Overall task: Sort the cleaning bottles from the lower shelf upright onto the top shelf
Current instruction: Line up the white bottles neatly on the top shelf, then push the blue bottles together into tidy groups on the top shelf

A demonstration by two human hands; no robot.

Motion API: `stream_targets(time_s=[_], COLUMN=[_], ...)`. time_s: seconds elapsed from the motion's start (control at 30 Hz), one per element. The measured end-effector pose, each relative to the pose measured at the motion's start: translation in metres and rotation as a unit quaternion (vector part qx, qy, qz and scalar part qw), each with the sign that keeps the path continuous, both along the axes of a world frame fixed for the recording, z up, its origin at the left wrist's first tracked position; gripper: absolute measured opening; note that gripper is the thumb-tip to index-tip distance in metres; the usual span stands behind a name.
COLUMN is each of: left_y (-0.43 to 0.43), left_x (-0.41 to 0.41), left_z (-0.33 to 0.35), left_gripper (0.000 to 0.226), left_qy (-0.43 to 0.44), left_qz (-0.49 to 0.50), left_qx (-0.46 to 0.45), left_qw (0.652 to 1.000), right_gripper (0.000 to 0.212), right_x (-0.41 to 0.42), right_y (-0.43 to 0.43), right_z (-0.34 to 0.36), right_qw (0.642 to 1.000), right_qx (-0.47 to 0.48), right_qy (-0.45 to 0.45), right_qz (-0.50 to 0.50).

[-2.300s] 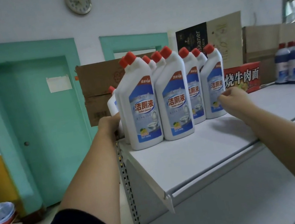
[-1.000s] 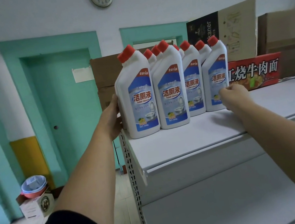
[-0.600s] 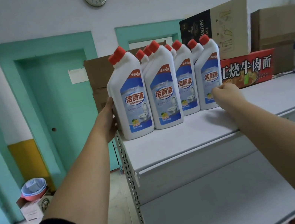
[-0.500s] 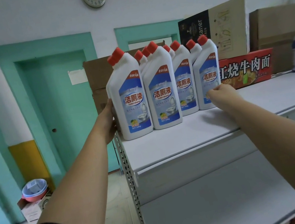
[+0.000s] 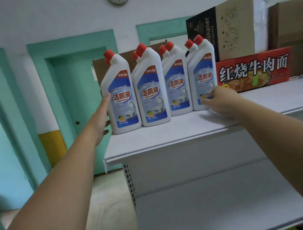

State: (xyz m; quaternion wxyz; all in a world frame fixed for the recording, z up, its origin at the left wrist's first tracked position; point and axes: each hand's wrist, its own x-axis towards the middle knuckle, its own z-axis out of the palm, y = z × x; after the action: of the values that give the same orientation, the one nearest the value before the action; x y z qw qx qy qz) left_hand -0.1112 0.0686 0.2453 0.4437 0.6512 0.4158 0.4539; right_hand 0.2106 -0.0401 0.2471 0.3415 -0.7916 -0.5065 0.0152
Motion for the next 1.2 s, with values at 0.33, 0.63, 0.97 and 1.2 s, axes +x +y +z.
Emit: stream_targets(time_s=[0.33, 0.63, 0.97, 1.2], left_y=[-0.065, -0.109, -0.150, -0.185], left_x=[0.021, 0.081, 0.161, 0.236], left_z=[-0.002, 0.017, 0.023, 0.017], left_gripper=[0.065, 0.067, 0.060, 0.067], left_qy=[0.326, 0.479, 0.501, 0.498], left_qz=[0.100, 0.086, -0.003, -0.073], left_qx=[0.003, 0.051, 0.147, 0.221], left_qw=[0.940, 0.872, 0.853, 0.835], right_gripper=[0.056, 0.053, 0.053, 0.053], right_x=[0.023, 0.029, 0.061, 0.110], right_y=[-0.034, -0.069, -0.140, -0.211], right_z=[-0.003, 0.000, -0.005, -0.015], right_qw=[0.981, 0.978, 0.987, 0.984], right_qx=[-0.108, -0.105, -0.090, -0.102], right_qy=[-0.144, -0.158, -0.133, -0.118], right_qz=[0.077, 0.087, -0.004, -0.090])
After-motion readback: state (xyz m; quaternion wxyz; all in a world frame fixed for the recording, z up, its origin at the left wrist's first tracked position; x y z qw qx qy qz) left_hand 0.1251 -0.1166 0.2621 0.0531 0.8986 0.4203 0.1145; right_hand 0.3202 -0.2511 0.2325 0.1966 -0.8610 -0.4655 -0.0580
